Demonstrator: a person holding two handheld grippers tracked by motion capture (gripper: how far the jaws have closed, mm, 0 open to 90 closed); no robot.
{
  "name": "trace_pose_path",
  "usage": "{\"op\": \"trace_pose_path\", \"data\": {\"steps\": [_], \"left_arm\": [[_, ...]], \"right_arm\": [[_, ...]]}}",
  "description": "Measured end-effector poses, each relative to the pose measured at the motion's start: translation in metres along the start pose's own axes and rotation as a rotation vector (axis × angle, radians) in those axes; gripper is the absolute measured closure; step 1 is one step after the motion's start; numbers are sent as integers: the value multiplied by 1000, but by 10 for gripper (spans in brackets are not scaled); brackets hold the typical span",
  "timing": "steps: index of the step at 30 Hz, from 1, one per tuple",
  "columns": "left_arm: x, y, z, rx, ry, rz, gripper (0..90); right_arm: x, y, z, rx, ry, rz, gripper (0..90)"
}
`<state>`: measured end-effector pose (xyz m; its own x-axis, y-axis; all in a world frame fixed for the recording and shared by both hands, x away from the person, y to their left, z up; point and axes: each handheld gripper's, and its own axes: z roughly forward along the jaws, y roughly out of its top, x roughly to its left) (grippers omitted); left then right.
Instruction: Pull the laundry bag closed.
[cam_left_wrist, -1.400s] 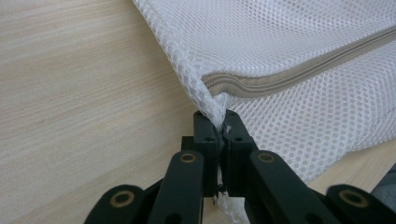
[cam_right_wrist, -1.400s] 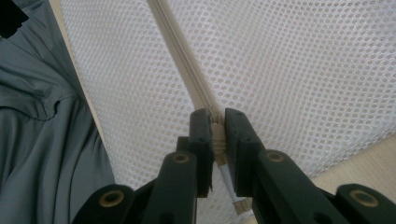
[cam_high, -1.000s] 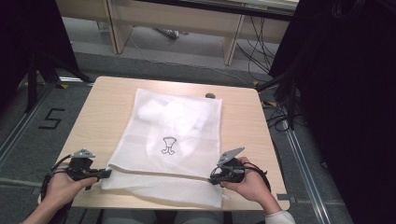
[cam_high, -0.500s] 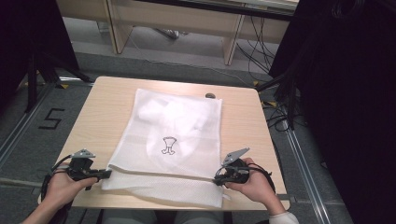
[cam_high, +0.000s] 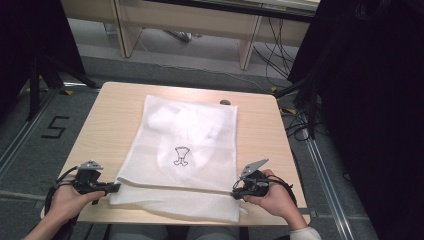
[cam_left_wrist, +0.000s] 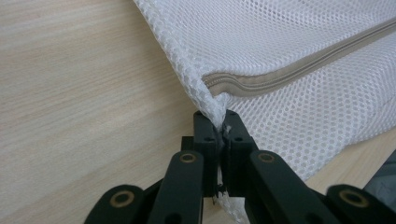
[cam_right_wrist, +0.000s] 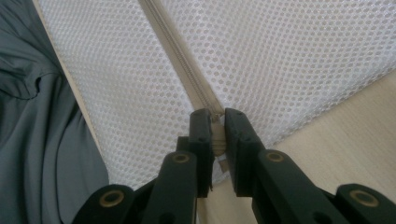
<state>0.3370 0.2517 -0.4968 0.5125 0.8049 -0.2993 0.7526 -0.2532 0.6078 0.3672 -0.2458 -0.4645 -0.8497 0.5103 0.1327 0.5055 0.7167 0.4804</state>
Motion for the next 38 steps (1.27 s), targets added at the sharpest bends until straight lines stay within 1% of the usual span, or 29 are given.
{"op": "trace_pose_path", "data": {"steps": [3,4,5,8,9,10,11,12,14,15,17,18,19,22,23,24,25,26,27,28,29,30,31,32,33,34,36,37,38], "left_arm": [[2,0,-1,21,-10,17,857],[1,-1,1,18,-9,22,855],[-1,-1,2,20,-7,9,852],[0,-2,3,34,-21,19,842],[1,-1,2,66,-18,27,838],[1,-2,4,60,-28,12,834],[1,-2,5,62,-34,17,828],[1,-2,3,90,-24,38,819],[0,-2,4,88,-25,33,793],[-1,-3,6,71,-30,18,793],[1,-3,4,83,-30,41,757],[-1,-3,5,62,-18,23,707],[-1,-4,4,33,-18,42,684],[0,-2,0,7,-12,43,598],[1,-2,-2,-6,-18,36,577],[1,-2,-2,-6,-18,36,562],[1,-2,-4,-33,-12,27,562],[2,-1,-7,-78,0,8,528],[2,-1,-7,-78,0,8,509],[3,0,-8,-94,7,8,509],[5,0,-9,-119,14,-3,479],[6,0,-10,-111,23,11,466],[6,0,-10,-111,23,11,454],[5,0,-9,-141,28,-16,442],[7,1,-11,-118,33,13,435],[7,1,-11,-121,35,13,429],[7,0,-10,-137,40,-1,428],[6,0,-10,-144,41,-3,428],[6,0,-10,-144,41,-3,428]], "right_arm": [[-1,0,2,-2,6,-12,824],[2,0,1,15,-8,40,824],[1,0,1,13,-15,29,824],[0,0,1,13,-19,22,824],[-1,-1,2,7,-16,21,822],[-1,-1,3,9,-25,20,822],[-1,-1,4,13,-27,20,822],[-1,-1,4,14,-28,15,820],[-1,-1,5,17,-33,20,819],[0,-1,6,14,-21,37,813],[-1,-1,6,7,-37,30,780],[-2,-1,6,-14,-50,45,747],[-2,0,5,-21,-42,53,732],[-3,0,4,-82,-54,82,665],[0,0,6,-120,-60,136,651],[-4,0,4,-139,-75,120,641],[-4,0,4,-139,-75,120,641],[-5,0,2,-207,-94,155,621],[-8,-1,0,-240,-120,149,607],[-8,-1,0,-240,-120,149,607],[-10,-1,-5,-289,-147,205,593],[-11,-1,-4,-343,-175,215,589],[-11,-1,-4,-343,-175,215,589],[-13,-3,-10,-350,-203,229,581],[-14,-4,-11,-367,-202,245,578],[-14,-4,-10,-383,-205,266,576],[-18,-6,-10,-388,-203,263,573],[-16,-7,-9,-389,-205,288,573],[-16,-7,-9,-382,-190,294,573]]}}
